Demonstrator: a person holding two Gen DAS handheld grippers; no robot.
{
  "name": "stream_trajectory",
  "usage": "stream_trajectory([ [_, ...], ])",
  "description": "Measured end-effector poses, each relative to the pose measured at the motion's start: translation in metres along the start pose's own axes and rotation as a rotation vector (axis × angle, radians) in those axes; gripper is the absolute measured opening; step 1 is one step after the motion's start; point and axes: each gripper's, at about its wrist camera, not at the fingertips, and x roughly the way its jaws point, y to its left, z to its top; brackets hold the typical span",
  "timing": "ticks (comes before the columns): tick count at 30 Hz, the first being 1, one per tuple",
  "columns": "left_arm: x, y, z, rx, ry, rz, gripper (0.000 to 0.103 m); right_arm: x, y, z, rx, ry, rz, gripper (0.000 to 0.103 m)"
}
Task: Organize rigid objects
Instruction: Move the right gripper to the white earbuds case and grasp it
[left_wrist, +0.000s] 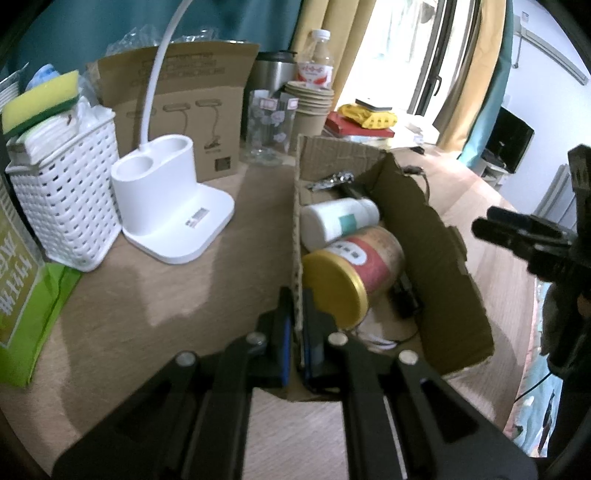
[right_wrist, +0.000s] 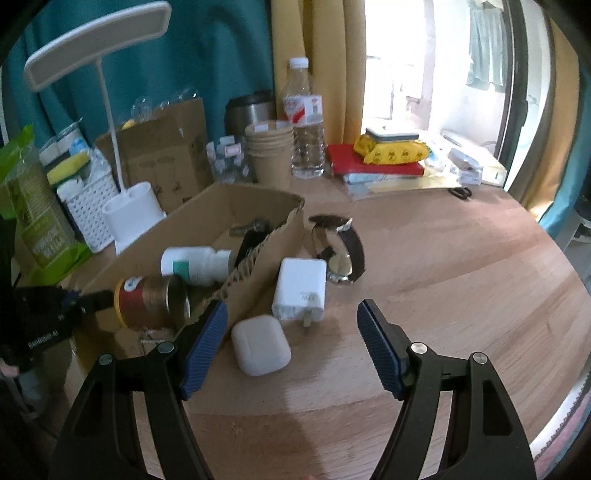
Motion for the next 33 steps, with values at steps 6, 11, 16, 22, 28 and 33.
stream_trajectory([
  [6, 0.001, -0.001, 0.000, 0.004, 0.000, 0.008, 0.005, 0.010, 0.002, -0.009, -0.019, 0.022, 0.011, 0.076],
  [11, 0.002, -0.001, 0.000, 0.004, 0.000, 0.009, 0.005, 0.021, 0.006, -0.015, -0.037, 0.046, 0.027, 0.076],
  [16, 0.002, 0.000, 0.000, 0.003, 0.000, 0.007, 0.005, 0.033, 0.011, -0.020, -0.057, 0.078, 0.044, 0.076],
  [22, 0.002, 0.000, 0.000, 0.004, 0.000, 0.008, 0.005, 0.044, 0.013, -0.023, -0.059, 0.090, 0.044, 0.076],
  [28, 0.002, 0.000, 0.000, 0.003, 0.000, 0.008, 0.005, 0.052, 0.016, -0.027, -0.063, 0.107, 0.055, 0.075],
  [33, 0.002, 0.000, 0.000, 0.004, 0.000, 0.009, 0.005, 0.057, 0.022, -0.028, -0.078, 0.120, 0.062, 0.069],
])
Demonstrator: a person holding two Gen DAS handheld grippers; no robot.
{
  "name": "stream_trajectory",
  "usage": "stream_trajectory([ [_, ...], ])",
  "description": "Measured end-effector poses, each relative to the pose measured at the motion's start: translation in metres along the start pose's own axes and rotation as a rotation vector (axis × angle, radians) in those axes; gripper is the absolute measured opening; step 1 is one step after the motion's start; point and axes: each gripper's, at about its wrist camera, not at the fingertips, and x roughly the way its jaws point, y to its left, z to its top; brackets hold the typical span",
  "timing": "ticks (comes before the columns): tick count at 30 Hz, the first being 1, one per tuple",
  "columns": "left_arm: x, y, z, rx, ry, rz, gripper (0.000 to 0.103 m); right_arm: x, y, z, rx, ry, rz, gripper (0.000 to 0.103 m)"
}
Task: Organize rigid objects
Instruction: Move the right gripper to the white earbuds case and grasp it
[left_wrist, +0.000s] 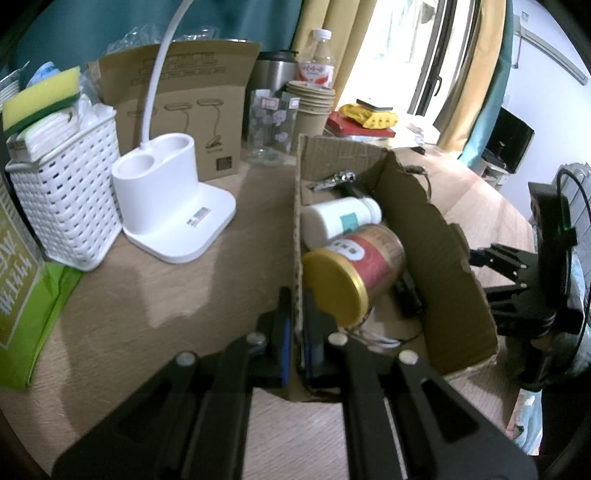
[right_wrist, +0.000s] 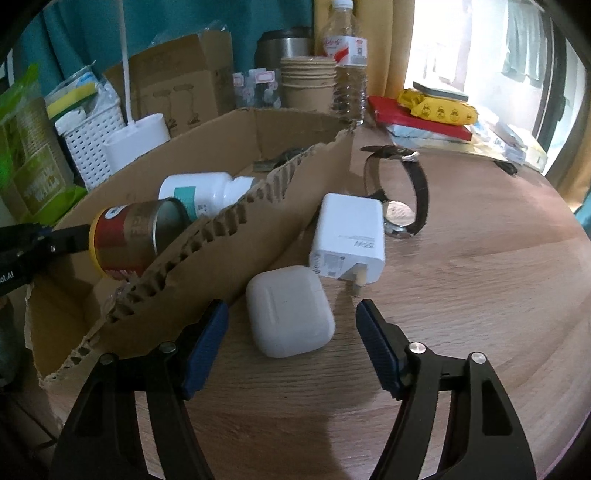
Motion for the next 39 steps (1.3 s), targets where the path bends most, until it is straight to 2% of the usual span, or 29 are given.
stream_trajectory([
  [3, 0.000, 0.000, 0.000, -0.002, 0.000, -0.001, 0.005, 0.002, 0.001, 0.001, -0.003, 0.005, 0.003, 0.066],
  [6, 0.000, 0.000, 0.000, -0.003, -0.001, -0.002, 0.005, 0.005, 0.002, 0.000, -0.013, 0.022, 0.002, 0.052],
  [21, -0.001, -0.002, 0.000, -0.003, -0.001, -0.004, 0.005, -0.003, 0.004, -0.001, -0.020, -0.005, -0.015, 0.051],
  [39, -0.001, -0.001, 0.000, -0.004, -0.002, -0.005, 0.005, -0.041, -0.014, 0.007, 0.032, -0.084, -0.060, 0.050],
])
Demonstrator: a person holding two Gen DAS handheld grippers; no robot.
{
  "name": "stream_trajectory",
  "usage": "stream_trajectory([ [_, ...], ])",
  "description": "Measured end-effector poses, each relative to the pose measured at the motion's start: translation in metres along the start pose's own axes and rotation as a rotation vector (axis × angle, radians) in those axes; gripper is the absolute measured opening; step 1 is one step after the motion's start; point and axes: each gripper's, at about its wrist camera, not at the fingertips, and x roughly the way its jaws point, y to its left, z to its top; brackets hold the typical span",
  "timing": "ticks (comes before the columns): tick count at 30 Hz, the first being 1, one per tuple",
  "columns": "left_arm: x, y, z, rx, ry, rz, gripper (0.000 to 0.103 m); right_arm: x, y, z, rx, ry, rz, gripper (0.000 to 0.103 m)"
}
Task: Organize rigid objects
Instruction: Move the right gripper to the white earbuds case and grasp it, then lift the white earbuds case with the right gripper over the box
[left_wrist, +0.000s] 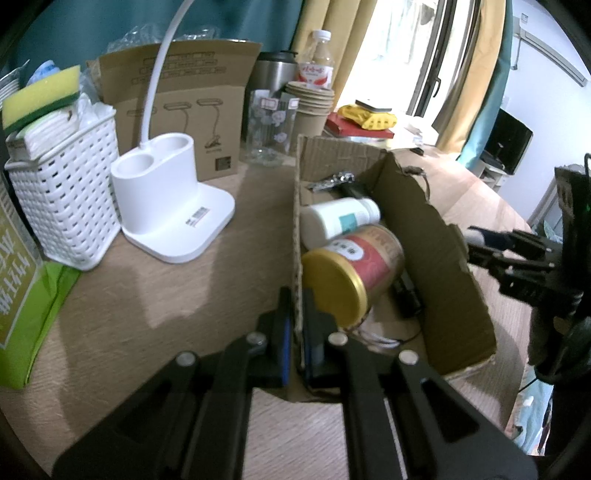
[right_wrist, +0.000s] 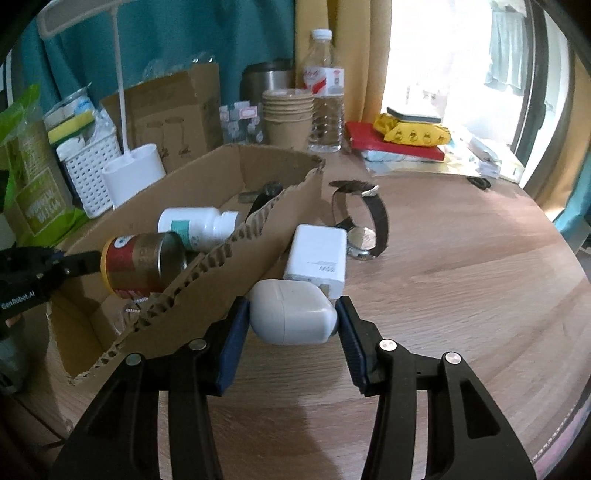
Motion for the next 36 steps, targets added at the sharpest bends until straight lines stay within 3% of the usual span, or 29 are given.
stream_trajectory([
  [17, -0.001, -0.001, 0.000, 0.000, -0.002, -0.001, 0.005, -0.032, 0.005, 0.051, -0.022, -0.114, -0.004, 0.050],
  [36, -0.002, -0.005, -0.001, 0.002, -0.002, -0.007, 0.005, 0.027, 0.050, 0.107, -0.145, -0.069, 0.120, 0.050],
])
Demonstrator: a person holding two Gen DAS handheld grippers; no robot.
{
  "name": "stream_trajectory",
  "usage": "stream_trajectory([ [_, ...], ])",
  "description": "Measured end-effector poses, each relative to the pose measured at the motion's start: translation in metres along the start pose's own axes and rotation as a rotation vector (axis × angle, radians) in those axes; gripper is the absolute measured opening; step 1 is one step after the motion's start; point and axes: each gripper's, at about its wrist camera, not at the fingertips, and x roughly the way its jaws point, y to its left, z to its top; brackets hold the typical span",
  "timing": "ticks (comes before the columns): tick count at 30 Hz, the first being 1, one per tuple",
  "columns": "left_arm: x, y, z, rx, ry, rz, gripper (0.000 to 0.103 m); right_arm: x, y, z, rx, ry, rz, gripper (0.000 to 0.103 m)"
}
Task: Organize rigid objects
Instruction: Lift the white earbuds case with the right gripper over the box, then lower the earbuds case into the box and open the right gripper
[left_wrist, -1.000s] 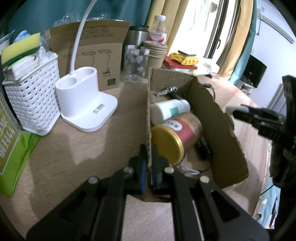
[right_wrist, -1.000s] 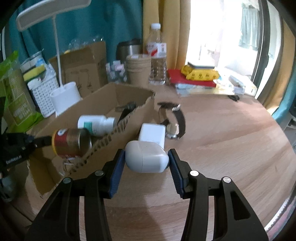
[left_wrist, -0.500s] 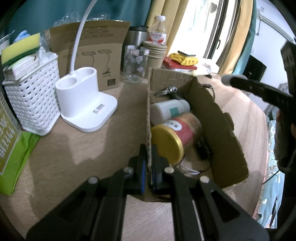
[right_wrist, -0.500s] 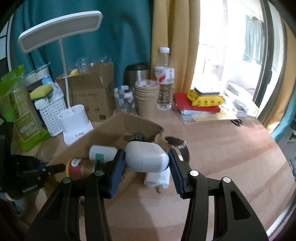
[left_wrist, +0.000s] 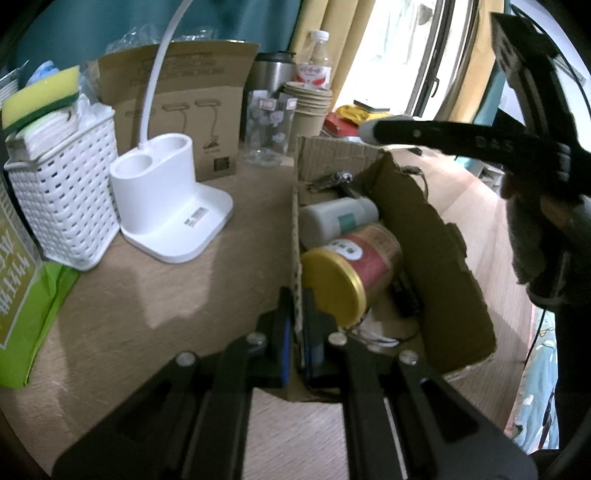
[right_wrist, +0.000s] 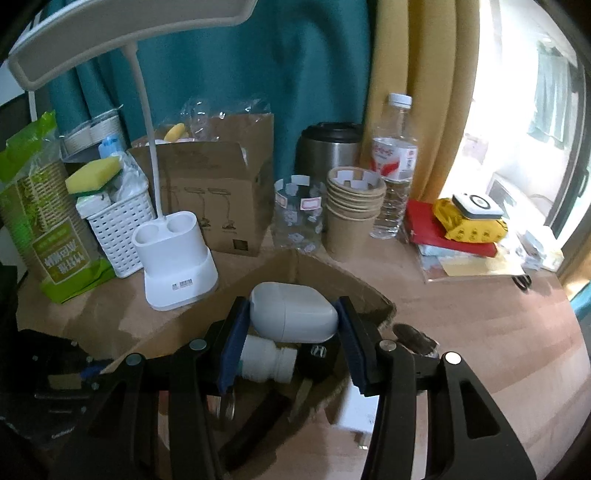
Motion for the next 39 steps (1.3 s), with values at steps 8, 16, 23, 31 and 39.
stream_trajectory([
  [8, 0.000, 0.002, -0.001, -0.003, -0.004, -0.007, 0.005, 0.024, 0.000, 0.003, -0.012, 0.061, 0.028, 0.050],
  [16, 0.000, 0.004, -0.002, -0.004, -0.006, -0.008, 0.005, 0.059, 0.008, 0.002, -0.034, 0.157, 0.040, 0.050],
  [23, 0.000, 0.003, -0.002, -0.004, -0.007, -0.009, 0.005, 0.086, 0.022, 0.001, -0.108, 0.263, 0.007, 0.050],
  [31, -0.001, 0.002, -0.002, -0.003, -0.009, -0.012, 0.006, 0.095, 0.022, 0.000, -0.101, 0.310, 0.001, 0.051],
  [39, -0.001, 0.003, -0.001, -0.008, -0.011, -0.014, 0.006, 0.092, 0.020, 0.000, -0.082, 0.308, 0.007, 0.052],
])
